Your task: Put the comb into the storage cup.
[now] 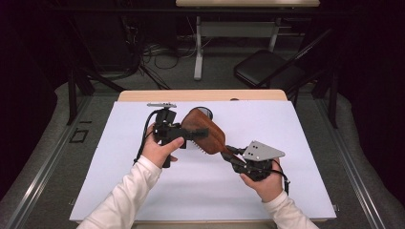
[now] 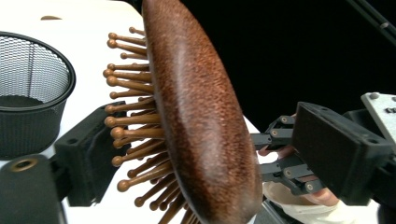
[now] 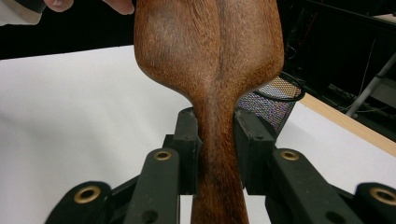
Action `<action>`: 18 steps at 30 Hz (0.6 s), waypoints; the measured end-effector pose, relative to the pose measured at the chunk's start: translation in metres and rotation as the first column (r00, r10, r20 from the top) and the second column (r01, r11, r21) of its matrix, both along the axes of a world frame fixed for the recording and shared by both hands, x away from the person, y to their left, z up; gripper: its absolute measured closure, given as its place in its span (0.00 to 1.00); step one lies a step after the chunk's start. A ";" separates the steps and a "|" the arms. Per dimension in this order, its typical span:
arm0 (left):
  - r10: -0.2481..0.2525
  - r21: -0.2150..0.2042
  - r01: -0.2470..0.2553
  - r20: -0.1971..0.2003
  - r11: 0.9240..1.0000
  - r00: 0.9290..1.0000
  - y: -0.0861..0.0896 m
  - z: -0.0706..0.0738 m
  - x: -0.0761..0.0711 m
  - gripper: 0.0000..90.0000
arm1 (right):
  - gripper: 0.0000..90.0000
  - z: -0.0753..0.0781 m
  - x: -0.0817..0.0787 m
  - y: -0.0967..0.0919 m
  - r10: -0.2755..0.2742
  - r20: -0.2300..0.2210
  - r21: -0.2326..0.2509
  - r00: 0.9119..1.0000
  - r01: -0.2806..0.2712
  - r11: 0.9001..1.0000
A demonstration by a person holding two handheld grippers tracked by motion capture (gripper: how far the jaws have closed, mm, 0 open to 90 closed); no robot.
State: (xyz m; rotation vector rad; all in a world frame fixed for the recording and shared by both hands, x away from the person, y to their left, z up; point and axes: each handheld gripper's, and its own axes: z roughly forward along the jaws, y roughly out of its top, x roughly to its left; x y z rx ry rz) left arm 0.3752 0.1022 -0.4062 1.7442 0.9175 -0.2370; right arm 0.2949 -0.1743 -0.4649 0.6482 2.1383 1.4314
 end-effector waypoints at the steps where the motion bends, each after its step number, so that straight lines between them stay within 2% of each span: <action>1: -0.002 -0.002 0.002 0.000 1.000 1.000 0.000 0.000 0.000 0.15 | 0.80 0.000 0.000 0.000 0.000 0.001 0.000 1.000 0.000 1.000; 8: -0.013 -0.009 0.013 -0.005 1.000 1.000 0.002 0.000 0.002 0.18 | 0.80 0.000 0.000 -0.001 -0.004 0.005 0.004 1.000 0.004 1.000; 18: -0.001 -0.009 0.001 -0.012 1.000 1.000 0.001 -0.001 0.002 0.19 | 0.80 -0.001 0.000 0.000 -0.009 0.014 -0.004 1.000 0.009 1.000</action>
